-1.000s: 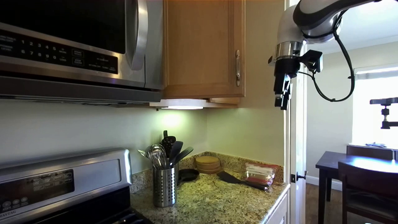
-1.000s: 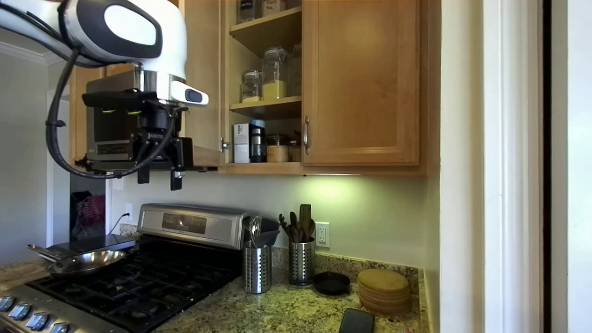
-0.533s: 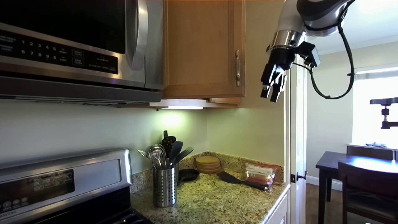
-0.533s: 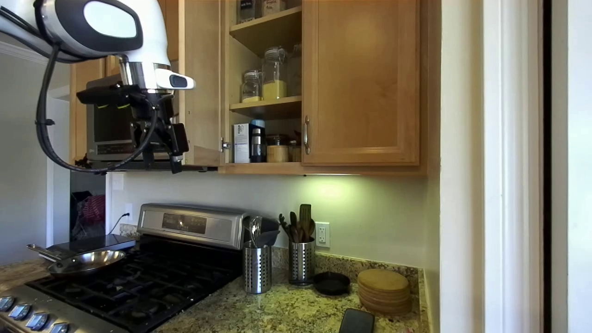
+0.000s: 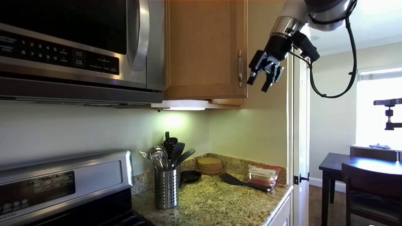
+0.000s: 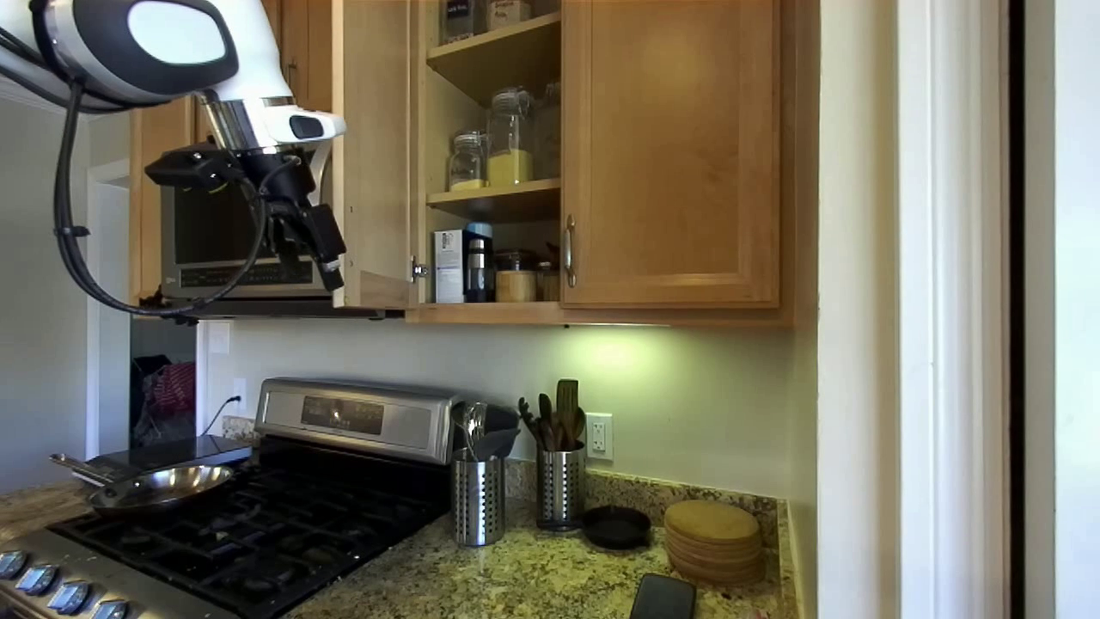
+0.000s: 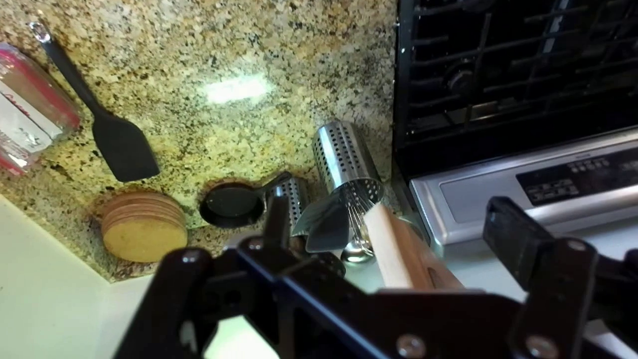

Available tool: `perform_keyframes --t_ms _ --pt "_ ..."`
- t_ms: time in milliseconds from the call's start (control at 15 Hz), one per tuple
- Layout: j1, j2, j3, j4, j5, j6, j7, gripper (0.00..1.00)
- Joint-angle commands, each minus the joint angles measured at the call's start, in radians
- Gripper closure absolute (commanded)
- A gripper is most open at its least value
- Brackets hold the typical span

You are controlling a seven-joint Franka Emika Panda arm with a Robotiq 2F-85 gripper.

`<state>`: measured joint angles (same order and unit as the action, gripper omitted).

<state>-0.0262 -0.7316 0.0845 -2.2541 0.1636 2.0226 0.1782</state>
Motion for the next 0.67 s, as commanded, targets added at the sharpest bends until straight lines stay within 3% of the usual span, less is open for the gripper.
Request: perform_keyframes --t_ms 0,600 --pt "-0.005 -0.023 0.017 -0.031 -0.002 0.096 0.057 0.0" --pt "-0.041 -0.02 0.052 -0.034 -0.069 0.262 0.102 0.0"
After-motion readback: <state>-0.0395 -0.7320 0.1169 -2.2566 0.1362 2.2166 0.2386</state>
